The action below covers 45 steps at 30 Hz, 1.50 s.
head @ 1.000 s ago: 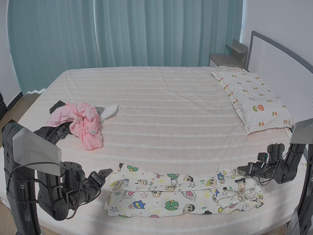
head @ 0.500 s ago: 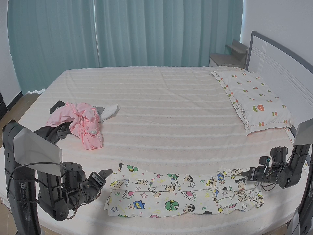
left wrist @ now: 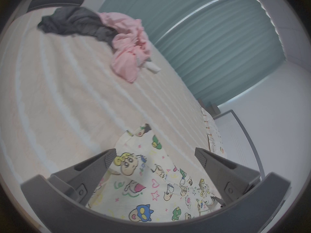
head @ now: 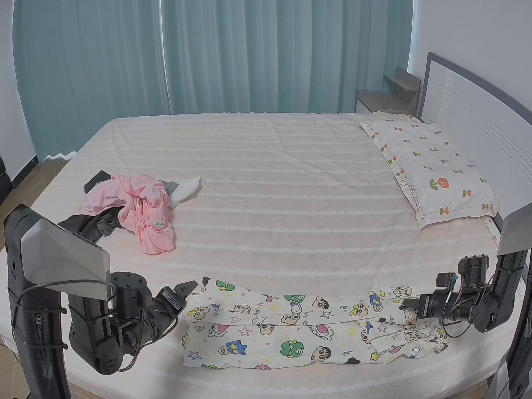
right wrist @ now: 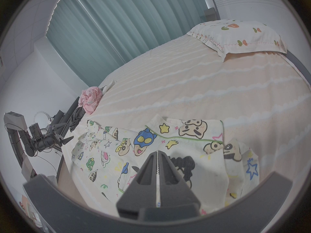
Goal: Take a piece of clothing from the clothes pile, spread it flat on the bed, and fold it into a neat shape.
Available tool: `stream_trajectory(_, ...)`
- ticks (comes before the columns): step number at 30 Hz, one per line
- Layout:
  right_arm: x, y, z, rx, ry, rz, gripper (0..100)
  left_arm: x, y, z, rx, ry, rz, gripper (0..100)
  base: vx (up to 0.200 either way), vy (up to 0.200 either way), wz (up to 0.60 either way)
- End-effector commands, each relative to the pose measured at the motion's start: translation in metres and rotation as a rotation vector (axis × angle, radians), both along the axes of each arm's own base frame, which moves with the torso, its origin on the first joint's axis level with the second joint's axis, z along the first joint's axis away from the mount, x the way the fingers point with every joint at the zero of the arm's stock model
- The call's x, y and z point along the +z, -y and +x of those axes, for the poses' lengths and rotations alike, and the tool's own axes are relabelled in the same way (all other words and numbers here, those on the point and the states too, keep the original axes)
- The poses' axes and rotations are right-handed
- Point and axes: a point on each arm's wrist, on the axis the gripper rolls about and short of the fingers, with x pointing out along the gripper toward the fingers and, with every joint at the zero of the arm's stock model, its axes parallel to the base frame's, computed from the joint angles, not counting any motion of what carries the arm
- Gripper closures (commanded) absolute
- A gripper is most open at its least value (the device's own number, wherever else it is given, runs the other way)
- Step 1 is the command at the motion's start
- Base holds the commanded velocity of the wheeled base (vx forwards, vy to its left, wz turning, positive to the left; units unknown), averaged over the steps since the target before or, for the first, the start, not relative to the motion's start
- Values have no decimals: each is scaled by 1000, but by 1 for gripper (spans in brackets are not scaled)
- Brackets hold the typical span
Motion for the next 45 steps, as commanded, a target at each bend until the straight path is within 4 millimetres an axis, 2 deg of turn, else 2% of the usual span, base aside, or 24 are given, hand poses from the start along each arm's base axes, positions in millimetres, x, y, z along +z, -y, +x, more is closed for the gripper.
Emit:
stream_trajectory(1, -7, -2, -9, 13, -31, 0, 100, 29, 17, 11, -75, 123, 52, 0, 0, 0, 0)
stream_trajectory(3, -9, -3, -11, 16, -24, 0, 100, 37, 22, 30, -90, 82, 83, 0, 0, 0, 0)
stream_trajectory(8, -12, -3, -12, 12, -6, 3, 100, 52, 21, 51, -141, 1, 87, 0, 0, 0, 0)
stream_trajectory(11, -15, -3, -14, 11, -3, 2, 100, 52, 13, 58, -199, -47, 96, 0, 0, 0, 0)
stream_trajectory(13, -18, -3, -15, 10, 8, 1, 100, 47, -6, 63, -319, -74, 120, 0, 0, 0, 0)
stream_trajectory(15, -20, -4, -16, 10, 11, 0, 100, 44, -17, 65, -375, -69, 130, 0, 0, 0, 0)
stream_trajectory(17, -21, -4, -16, 12, 14, -1, 100, 36, -22, 66, -407, -80, 147, 0, 0, 0, 0)
stream_trajectory(20, -22, -4, -18, 14, 8, -1, 100, 13, -30, 70, -458, -104, 229, 0, 0, 0, 0)
stream_trajectory(22, -22, -4, -18, 14, 8, -1, 100, 13, -30, 70, -458, -104, 229, 0, 0, 0, 0)
stream_trajectory(23, -22, -4, -18, 15, 8, 0, 100, 0, -31, 71, -503, -109, 278, 0, 0, 0, 0)
stream_trajectory(24, -22, -4, -17, 15, 10, 0, 100, -4, -28, 74, -521, -107, 289, 0, 0, 0, 0)
stream_trajectory(31, -22, -4, -17, 16, 9, 2, 100, -21, -11, 86, -598, -85, 330, 0, 0, 0, 0)
stream_trajectory(40, -24, -4, -17, 14, 3, 1, 100, -34, -2, 89, -629, -91, 342, 0, 0, 0, 0)
stream_trajectory(45, -24, -4, -17, 14, 3, 1, 100, -35, 1, 92, -633, -70, 344, 0, 0, 0, 0)
